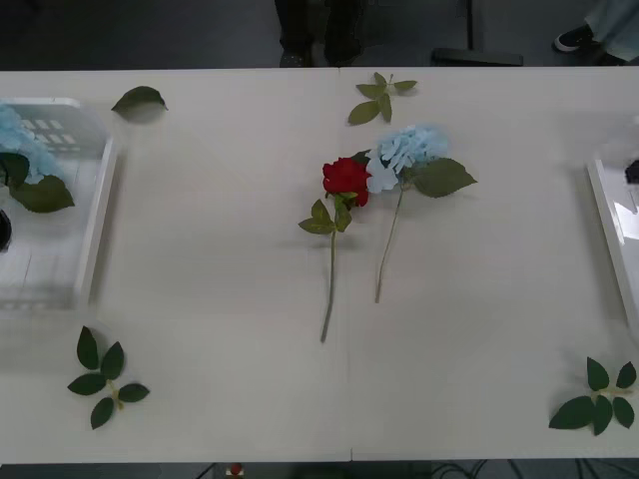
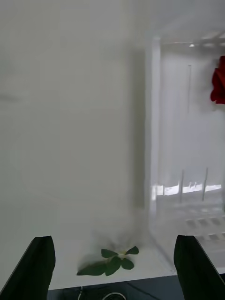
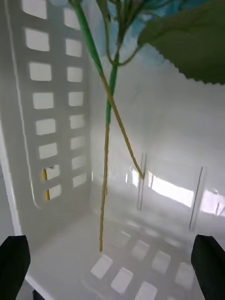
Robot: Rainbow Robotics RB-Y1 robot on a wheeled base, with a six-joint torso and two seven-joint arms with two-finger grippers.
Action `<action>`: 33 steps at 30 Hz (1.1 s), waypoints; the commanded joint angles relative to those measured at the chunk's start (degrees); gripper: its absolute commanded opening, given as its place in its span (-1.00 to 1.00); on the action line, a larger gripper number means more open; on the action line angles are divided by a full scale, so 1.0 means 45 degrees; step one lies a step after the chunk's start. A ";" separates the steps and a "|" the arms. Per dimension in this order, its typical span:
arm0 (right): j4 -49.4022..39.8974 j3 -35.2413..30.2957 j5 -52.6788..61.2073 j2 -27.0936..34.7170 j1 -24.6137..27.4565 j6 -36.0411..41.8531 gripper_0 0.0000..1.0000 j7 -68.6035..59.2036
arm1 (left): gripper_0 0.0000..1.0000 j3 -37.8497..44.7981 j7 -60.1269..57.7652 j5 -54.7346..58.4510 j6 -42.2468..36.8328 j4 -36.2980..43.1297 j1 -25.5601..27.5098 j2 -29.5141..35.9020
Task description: Place the red flowers into the right box and the blue flowers into the left box. If a person shows an open palm, hand one flower to the person first, then continue sorting.
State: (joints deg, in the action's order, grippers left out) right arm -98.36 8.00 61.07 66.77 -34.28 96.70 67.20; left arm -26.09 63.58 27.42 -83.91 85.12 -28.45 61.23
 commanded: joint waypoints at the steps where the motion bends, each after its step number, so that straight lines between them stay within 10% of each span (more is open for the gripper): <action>1: -0.1892 -0.0079 -0.0700 -0.1127 0.0450 0.0152 0.48 -0.2569 | 1.00 0.1384 0.1593 0.0605 -0.1393 0.1182 -0.0162 0.0025; 14: -0.3825 0.2929 -0.4879 -0.3568 0.0762 -0.0434 0.47 -0.6729 | 1.00 0.4627 0.2765 0.4277 -0.4381 0.5538 -0.0162 -0.0482; 33: -0.4255 0.3105 -0.3922 -0.2377 0.0762 -0.0727 0.47 -0.6827 | 1.00 0.3904 0.0480 0.6171 -0.2370 0.6710 -0.0494 -0.2553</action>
State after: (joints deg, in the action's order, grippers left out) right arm -114.82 23.66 40.67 51.84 -30.02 93.87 37.47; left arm -9.62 65.09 55.23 -94.83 114.39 -29.09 49.13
